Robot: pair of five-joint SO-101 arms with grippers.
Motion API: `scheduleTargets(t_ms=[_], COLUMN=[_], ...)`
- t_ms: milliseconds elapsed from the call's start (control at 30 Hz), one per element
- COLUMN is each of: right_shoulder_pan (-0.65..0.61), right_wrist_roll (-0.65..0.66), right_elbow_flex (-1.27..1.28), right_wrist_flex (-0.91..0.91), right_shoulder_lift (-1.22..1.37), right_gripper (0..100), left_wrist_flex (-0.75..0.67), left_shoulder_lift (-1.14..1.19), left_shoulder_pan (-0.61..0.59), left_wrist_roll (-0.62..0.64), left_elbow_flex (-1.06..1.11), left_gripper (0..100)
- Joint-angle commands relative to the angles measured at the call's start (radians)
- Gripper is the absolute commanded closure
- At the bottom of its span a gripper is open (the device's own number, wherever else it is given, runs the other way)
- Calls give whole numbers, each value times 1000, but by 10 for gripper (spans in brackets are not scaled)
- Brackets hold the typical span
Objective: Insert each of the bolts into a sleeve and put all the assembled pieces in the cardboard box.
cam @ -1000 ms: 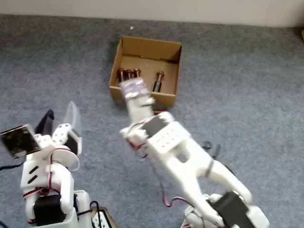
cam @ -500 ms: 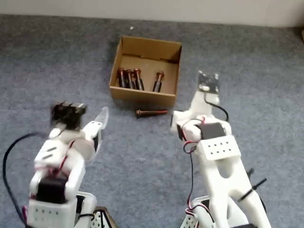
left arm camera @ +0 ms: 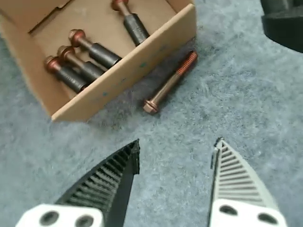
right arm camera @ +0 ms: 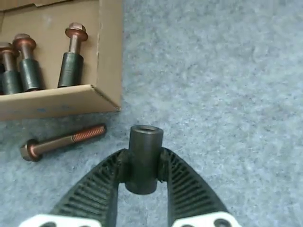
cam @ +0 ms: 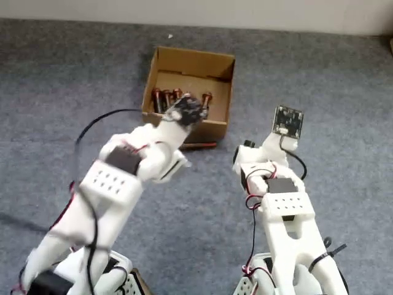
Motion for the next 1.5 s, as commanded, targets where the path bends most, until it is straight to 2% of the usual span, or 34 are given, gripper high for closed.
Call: scheduleTargets(t_ms=[0,133,500,900,1100,1467], right_shoulder_pan=[47,70,70,70,70,70], right_wrist_roll=[2,2,2,2,2,2], right_elbow_flex=[-8,-13,-16,-15,-15,-15], right_wrist_flex=[-25,-25,-25,-25,-25,-25], right_shoulder_lift=[-36,-36,-36,-36,-36,-36], right_gripper=[993,993,993,993,993,993], left_wrist_flex=[2,-3,-2,8,176,373], left_shoulder_lift=[183,326,705,932,1021,990], left_shoulder_pan=[21,21,13,-12,-13,-8], left_wrist_roll=[-94,-161,-169,-170,-322,-324], left_elbow_flex=[-160,-246,-467,-653,-756,-779], left_gripper=[736,737,738,755,852,994])
